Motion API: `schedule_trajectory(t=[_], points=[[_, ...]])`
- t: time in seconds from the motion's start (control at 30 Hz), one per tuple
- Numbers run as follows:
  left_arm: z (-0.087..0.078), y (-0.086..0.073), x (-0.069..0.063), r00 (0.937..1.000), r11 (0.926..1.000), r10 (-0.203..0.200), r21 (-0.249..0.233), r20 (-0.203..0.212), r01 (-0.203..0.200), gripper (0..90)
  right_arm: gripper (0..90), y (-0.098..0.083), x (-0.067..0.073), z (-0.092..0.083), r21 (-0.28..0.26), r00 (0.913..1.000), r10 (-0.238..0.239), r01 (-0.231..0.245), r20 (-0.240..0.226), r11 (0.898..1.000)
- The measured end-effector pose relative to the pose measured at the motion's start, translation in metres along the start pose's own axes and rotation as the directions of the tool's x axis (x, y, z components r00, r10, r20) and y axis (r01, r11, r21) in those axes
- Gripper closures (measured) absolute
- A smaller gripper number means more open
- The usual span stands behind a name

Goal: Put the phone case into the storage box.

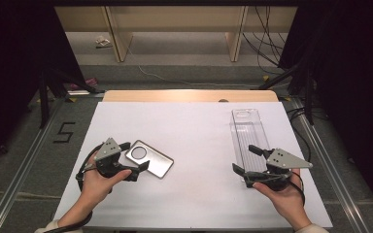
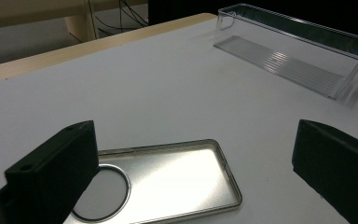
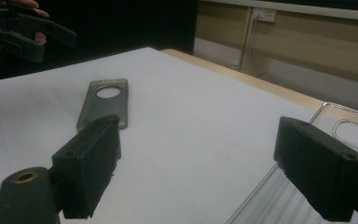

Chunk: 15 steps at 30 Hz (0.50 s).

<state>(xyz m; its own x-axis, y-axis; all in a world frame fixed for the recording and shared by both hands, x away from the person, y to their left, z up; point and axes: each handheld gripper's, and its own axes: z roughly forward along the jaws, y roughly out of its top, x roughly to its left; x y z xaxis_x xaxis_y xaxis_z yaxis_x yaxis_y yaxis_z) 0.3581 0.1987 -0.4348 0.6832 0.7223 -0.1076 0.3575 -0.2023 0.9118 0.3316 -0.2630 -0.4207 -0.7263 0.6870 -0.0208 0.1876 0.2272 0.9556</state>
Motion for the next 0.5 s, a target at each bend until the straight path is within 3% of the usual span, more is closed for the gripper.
schedule_trajectory(t=[0.3, 0.4, 0.43, 0.47, 0.5], points=[[0.0, 0.0, 0.0, 0.9999, 0.9999, 0.005, 0.01, -0.011, -0.005, 2.4, 15.8, 0.0, 0.001, 0.001, 0.004, 1.0, -0.002, 0.002, 0.001, 1.0], [0.003, 0.0, 0.0, 0.9994, 0.9999, -0.004, 0.016, -0.034, 0.005, 12.1, 15.8, 0.0, 0.001, 0.001, 0.005, 1.0, -0.003, 0.003, 0.002, 1.0], [0.006, 0.001, 0.001, 0.9989, 0.9996, -0.006, 0.026, -0.047, 0.008, 23.8, 15.9, 0.0, 0.001, 0.002, 0.006, 1.0, -0.003, 0.003, -0.001, 1.0], [0.009, 0.003, 0.001, 0.9984, 0.9992, -0.004, 0.04, -0.056, 0.006, 23.8, 15.9, 0.0, 0.001, 0.002, 0.006, 1.0, -0.003, 0.003, -0.001, 1.0], [0.012, 0.004, 0.001, 0.9983, 0.9988, -0.004, 0.048, -0.058, 0.007, 32.5, 15.9, 0.0, 0.001, 0.002, 0.009, 1.0, -0.005, 0.005, 0.001, 1.0]])
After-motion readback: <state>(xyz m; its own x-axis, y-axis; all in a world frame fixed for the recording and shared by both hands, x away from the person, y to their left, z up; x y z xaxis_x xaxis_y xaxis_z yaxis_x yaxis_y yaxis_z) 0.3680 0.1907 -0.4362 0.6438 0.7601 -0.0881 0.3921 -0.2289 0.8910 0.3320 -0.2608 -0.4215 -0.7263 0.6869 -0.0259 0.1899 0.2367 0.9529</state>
